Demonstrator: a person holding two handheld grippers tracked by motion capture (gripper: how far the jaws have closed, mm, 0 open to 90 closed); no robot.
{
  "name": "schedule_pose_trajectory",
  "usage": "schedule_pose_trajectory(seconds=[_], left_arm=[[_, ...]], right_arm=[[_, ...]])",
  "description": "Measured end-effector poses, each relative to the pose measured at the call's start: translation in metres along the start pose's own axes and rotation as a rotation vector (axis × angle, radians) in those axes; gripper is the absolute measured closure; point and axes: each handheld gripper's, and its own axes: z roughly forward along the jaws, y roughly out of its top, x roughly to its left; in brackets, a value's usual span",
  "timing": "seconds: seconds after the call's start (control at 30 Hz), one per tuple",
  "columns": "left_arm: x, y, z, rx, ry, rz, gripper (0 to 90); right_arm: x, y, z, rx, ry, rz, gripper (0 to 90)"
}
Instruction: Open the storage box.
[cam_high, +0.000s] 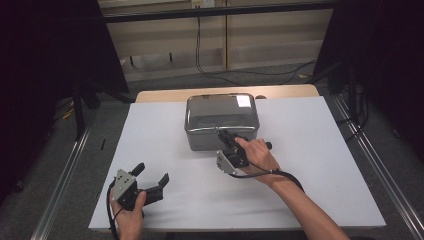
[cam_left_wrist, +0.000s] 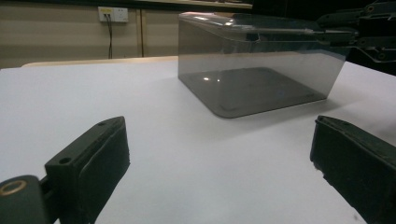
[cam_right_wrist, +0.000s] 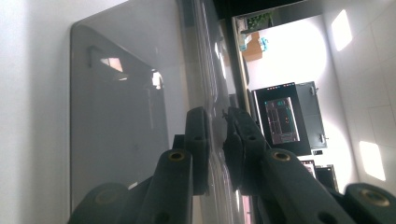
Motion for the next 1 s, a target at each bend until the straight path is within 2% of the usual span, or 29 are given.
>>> schedule_pose_trajectory(seconds=[0.07, 0.27, 0.47, 0.6, 0.67, 0.7, 0.83, 0.93, 1.0], left_arm=[[0.001, 0.0, 0.0, 0.002, -0.003, -0.012, 4.6], [0.002, 0.001, 0.003, 0.004, -0.005, -0.007, 4.6], [0.002, 0.005, 0.015, 0.01, -0.021, -0.001, 4.6], [0.002, 0.009, 0.021, 0.02, -0.024, -0.032, 2.4], [0.002, 0.013, 0.023, 0.016, -0.012, -0.022, 1.9], [0.002, 0.014, 0.025, 0.013, -0.019, -0.032, 1.9], [0.003, 0.017, 0.028, 0.03, -0.056, -0.017, 2.8], [0.003, 0.019, 0.03, 0.024, -0.063, -0.02, 2.8], [0.003, 0.021, 0.031, 0.03, -0.055, 0.001, 4.5]], right_arm=[[-0.002, 0.0, -0.001, -0.002, -0.005, 0.002, 79.9], [-0.002, 0.001, -0.001, -0.002, -0.009, -0.001, 80.4], [-0.003, 0.001, -0.001, -0.006, -0.015, 0.001, 80.5], [-0.006, 0.001, -0.002, -0.012, -0.033, 0.009, 80.5], [-0.006, 0.0, -0.002, -0.011, -0.029, 0.017, 80.3], [-0.006, 0.001, -0.002, -0.011, -0.029, 0.015, 80.3], [-0.005, 0.001, -0.001, -0.011, -0.031, 0.012, 80.1], [-0.007, 0.0, -0.001, -0.012, -0.035, 0.012, 79.9], [-0.007, 0.0, -0.001, -0.012, -0.036, 0.013, 79.8]])
